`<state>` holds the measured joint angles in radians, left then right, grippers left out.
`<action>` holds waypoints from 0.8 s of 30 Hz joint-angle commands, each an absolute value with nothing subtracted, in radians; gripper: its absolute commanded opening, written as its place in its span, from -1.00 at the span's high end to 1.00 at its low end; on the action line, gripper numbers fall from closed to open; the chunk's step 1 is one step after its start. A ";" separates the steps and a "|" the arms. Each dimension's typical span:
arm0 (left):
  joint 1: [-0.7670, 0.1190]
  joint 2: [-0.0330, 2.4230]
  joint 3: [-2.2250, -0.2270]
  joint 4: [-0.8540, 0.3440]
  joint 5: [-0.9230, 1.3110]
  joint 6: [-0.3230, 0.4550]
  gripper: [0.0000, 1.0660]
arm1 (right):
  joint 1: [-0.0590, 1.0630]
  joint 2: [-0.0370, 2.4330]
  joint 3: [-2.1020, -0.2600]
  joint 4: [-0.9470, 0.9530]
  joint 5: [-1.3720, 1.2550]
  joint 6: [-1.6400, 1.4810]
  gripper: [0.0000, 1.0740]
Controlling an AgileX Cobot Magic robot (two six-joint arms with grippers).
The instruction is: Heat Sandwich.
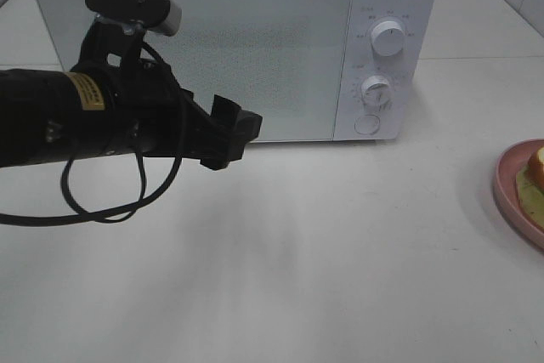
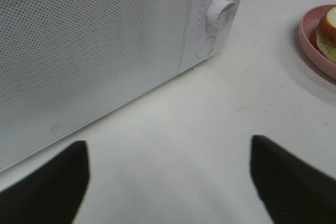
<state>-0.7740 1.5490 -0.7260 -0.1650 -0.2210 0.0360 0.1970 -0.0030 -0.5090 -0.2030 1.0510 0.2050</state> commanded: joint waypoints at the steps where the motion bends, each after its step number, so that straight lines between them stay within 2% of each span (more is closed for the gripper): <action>1: -0.782 1.472 -0.723 -0.163 -0.101 0.041 -0.93 | 0.191 -0.028 -0.506 -0.207 1.049 0.193 -0.42; 9: -0.779 1.380 -0.723 -0.148 0.099 0.068 -0.93 | 0.191 -0.028 -0.506 -0.207 1.049 0.193 -0.42; 14: -0.778 1.336 -0.727 -0.127 0.199 0.053 -0.93 | 0.191 -0.028 -0.506 -0.207 1.049 0.193 -0.42; 17: -0.741 1.326 -0.730 -0.129 0.274 0.027 -0.92 | 0.191 -0.028 -0.506 -0.207 1.049 0.193 -0.42; 19: -0.685 1.327 -0.743 -0.129 0.341 0.000 -0.91 | 0.191 -0.028 -0.506 -0.207 1.049 0.193 -0.42; 21: -0.590 1.326 -0.772 -0.134 0.455 0.000 -0.90 | 0.191 -0.028 -0.506 -0.207 1.049 0.193 -0.42; 23: -0.563 1.325 -0.782 -0.134 0.494 0.000 -0.90 | 0.191 -0.028 -0.506 -0.207 1.049 0.193 -0.42; 24: -0.496 1.319 -0.803 -0.134 0.559 0.009 -0.90 | 0.191 -0.028 -0.506 -0.207 1.049 0.193 -0.42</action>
